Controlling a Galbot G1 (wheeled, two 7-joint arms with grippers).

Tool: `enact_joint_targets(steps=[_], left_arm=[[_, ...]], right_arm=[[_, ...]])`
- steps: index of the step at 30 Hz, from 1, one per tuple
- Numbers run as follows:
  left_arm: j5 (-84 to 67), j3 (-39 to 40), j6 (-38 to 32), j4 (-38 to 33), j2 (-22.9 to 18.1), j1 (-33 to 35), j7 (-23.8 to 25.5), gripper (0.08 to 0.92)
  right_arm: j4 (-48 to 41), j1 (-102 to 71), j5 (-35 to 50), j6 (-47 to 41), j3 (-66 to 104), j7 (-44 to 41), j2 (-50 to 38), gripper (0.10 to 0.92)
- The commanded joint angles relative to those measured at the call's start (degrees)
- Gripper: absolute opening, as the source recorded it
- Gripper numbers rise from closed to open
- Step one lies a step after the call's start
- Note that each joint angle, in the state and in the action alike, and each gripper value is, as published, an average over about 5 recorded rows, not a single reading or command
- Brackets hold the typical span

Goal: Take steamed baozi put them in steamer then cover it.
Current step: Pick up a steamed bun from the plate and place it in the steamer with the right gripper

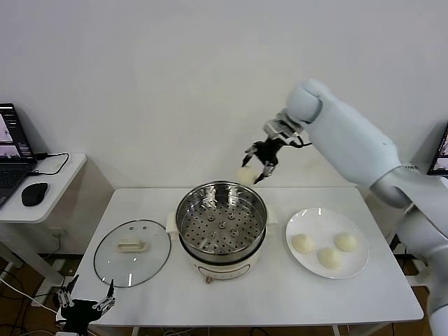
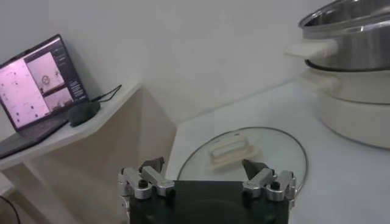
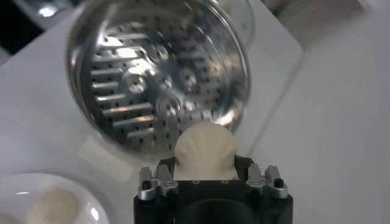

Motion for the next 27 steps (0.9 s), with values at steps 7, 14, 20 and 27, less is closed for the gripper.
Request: enact_joint_targets(steps=[7,14,20,27], left_arm=[[0.0,-0.3,0.0,0.5,-0.1,0.3,0.0,0.823],[0.0,-0.3,0.0,1.3,-0.4,0.0,-0.1,0.823],[0.0,-0.6,0.0,1.9,-0.5,-0.2,-0.1,0.823],[0.2,-0.4,0.0,2.9,-0.7,-1.2,0.0,0.823]], right_arm=[[-1.8,-1.7,-23.2,19.6,-1.9,3.9,10.4,0.611],[-5.4,-4.6,-27.9,21.0,-1.7,8.2,12.4,0.611],[-7.0,-6.5,-30.8,21.1,-1.2,12.0,12.7,0.611],[-8.3,-8.1,-32.4,20.6,-1.0,16.0,13.8,0.611]])
